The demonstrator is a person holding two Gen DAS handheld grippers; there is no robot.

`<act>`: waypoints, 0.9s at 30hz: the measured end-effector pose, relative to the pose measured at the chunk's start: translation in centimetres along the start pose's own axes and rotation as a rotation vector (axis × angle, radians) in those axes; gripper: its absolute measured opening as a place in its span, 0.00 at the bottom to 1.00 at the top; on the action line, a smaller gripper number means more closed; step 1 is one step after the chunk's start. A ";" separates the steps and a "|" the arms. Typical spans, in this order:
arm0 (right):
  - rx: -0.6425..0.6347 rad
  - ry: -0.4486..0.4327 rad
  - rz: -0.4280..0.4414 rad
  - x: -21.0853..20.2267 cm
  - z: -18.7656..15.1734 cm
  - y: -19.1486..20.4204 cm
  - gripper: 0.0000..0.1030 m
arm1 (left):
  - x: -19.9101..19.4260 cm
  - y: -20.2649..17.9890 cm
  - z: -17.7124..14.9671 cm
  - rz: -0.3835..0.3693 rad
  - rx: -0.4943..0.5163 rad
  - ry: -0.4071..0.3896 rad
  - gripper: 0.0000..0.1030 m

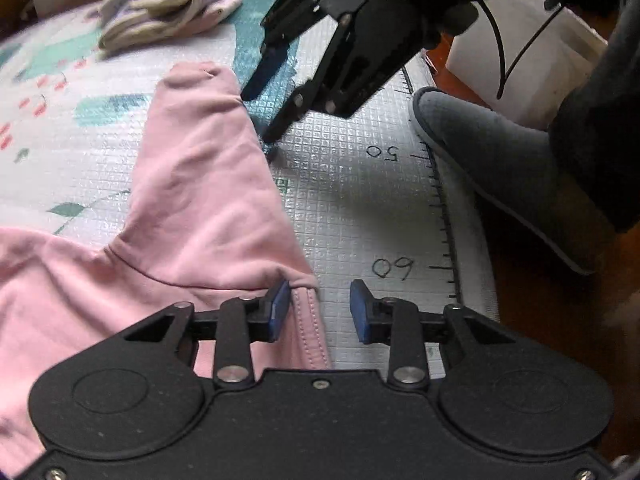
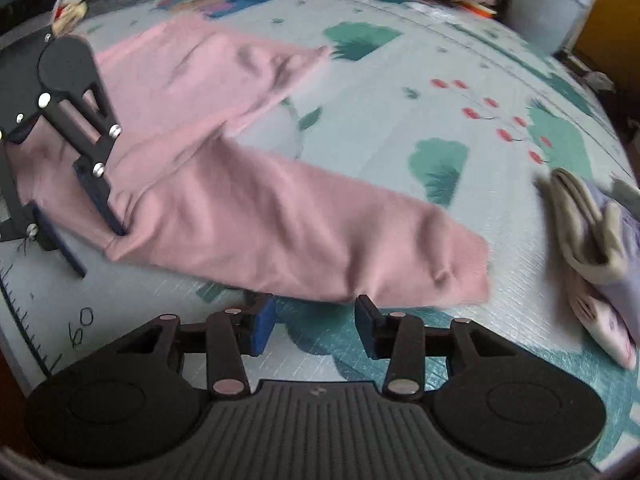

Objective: Fold clothes

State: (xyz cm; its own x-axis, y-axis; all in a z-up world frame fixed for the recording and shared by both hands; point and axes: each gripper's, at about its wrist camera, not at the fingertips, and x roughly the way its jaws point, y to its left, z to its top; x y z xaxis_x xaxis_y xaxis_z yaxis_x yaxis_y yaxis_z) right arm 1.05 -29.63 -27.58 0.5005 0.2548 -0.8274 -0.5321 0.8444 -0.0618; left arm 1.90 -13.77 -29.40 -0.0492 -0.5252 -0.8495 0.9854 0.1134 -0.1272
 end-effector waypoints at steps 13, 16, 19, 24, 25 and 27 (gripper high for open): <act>0.097 -0.013 -0.044 3.6 2.7 -5.9 0.37 | 2.0 5.3 0.3 0.176 -0.077 -0.080 0.30; 0.157 -0.053 -0.053 2.8 2.4 -6.1 0.37 | 1.2 5.1 0.9 0.196 -0.048 -0.097 0.30; 0.184 -0.016 -0.064 3.4 2.2 -6.3 0.40 | 1.8 5.3 1.3 0.235 -0.057 -0.086 0.36; 0.165 0.004 -0.111 2.7 2.7 -5.5 0.41 | 1.5 6.5 1.4 0.206 -0.083 -0.084 0.40; 0.172 -0.017 -0.105 2.0 2.8 -5.2 0.41 | 0.4 6.7 1.2 0.198 -0.089 -0.116 0.42; 0.164 -0.054 -0.068 0.6 3.0 -3.9 0.41 | -1.6 7.3 0.7 0.194 -0.102 -0.166 0.43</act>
State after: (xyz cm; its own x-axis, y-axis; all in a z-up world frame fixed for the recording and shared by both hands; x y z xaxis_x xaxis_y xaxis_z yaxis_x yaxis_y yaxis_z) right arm 5.46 -31.33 -26.19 0.5700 0.2154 -0.7929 -0.3791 0.9251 -0.0212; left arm 9.31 -12.66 -28.62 0.1741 -0.6153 -0.7688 0.9520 0.3049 -0.0284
